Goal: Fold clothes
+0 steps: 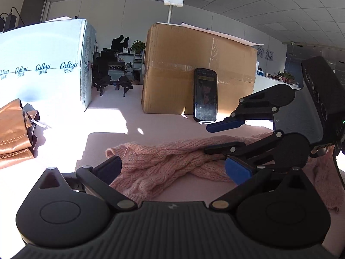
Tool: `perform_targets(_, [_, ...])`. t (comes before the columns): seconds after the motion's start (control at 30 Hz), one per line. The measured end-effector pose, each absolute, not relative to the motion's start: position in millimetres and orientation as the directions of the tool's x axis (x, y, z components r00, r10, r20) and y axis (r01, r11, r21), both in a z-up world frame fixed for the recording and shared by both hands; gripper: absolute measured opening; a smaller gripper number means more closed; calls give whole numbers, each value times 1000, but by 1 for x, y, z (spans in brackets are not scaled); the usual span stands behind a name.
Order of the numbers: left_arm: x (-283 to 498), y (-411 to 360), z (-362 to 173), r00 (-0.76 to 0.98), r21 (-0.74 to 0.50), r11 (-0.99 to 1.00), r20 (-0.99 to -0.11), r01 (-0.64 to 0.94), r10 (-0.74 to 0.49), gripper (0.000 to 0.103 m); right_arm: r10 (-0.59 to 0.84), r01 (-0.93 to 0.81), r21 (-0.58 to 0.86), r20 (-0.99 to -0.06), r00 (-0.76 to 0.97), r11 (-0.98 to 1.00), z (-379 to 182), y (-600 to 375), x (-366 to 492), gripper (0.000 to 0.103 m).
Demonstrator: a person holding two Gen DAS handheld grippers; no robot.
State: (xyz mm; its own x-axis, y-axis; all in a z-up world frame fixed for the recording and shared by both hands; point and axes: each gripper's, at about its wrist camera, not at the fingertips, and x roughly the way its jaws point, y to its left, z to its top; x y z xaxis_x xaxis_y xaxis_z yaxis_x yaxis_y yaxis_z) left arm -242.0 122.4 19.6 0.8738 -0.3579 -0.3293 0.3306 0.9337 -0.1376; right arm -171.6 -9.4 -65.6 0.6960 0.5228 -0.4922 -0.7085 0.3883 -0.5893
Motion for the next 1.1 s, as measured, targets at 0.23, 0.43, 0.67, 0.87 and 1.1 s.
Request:
perform_targets(0.23, [-249,120,19,892,-120,942,-304,313,-335,103,493,-700,-601,-507,707,386,-69,0,-165,8])
perform_targets(0.43, [-248,124,19,893,-142,940,-296,311,-340,103,512,-682,-580,-459,726,446,-45,-4,-160,6])
perform_targets(0.67, [-246,129,19,889,-175,934,-294,310,-350,103,506,-616,-566,-362,783,548,-4,-12,-126,6])
perform_targets(0.87, [-248,130,18,893,-184,936,-289,301,-344,103,482,-605,-498,-366,796,621,1,-15,-71,6])
perform_targets(1.1, [-244,136,17,886,-228,929,-301,292,-353,103,450,-611,-376,-433,781,697,-20,-15,-24,6])
